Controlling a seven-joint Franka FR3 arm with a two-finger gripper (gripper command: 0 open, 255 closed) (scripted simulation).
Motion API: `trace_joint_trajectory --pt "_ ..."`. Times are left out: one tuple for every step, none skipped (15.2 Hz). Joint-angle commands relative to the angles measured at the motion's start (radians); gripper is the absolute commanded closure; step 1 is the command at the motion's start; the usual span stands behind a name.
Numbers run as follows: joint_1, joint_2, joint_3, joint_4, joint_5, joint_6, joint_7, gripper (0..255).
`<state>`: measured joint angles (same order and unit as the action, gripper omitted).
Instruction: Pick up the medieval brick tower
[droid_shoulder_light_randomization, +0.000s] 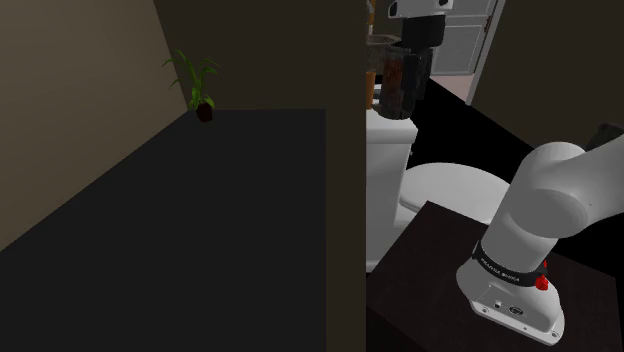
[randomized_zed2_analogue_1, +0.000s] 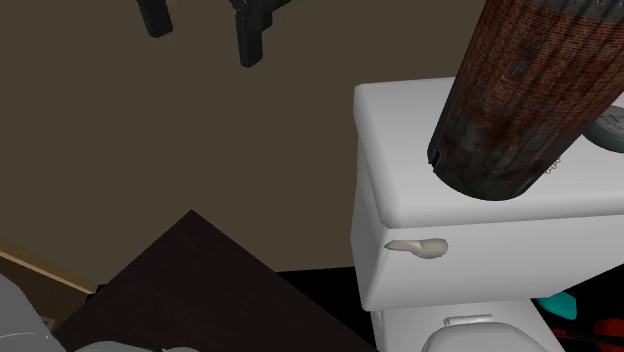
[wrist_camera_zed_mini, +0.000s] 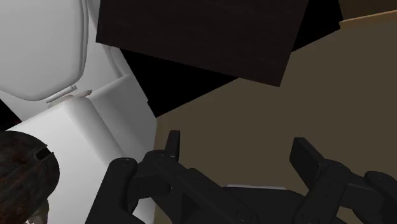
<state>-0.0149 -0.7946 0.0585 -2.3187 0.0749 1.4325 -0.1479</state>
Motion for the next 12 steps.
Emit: trace_joint_trajectory --pt "0.000 0.000 0.000 0.000 0.000 0.000 0.000 0" --pt "-0.019 0.036 0.000 0.037 0.002 0.000 0.034 0" --pt "-0.039 0.072 -0.001 0.074 0.003 -0.001 0.068 0" --pt "-0.058 0.106 -0.002 0.111 0.004 -0.004 0.103 0" --pt "-0.076 0.140 -0.004 0.148 0.005 -0.007 0.137 0" --pt "-0.094 0.173 -0.006 0.186 0.005 -0.011 0.171 0" --pt "-0.112 0.205 -0.009 0.224 0.006 -0.017 0.205 0" --pt "-0.128 0.236 -0.012 0.263 0.006 -0.023 0.239 0" --pt "-0.145 0.267 -0.016 0.302 0.006 -0.030 0.273 0" --pt "-0.161 0.297 -0.020 0.340 0.006 -0.038 0.307 0" --pt "-0.176 0.327 -0.025 0.380 0.005 -0.047 0.341 0" --pt "-0.192 0.356 -0.031 0.419 0.005 -0.056 0.374 0"
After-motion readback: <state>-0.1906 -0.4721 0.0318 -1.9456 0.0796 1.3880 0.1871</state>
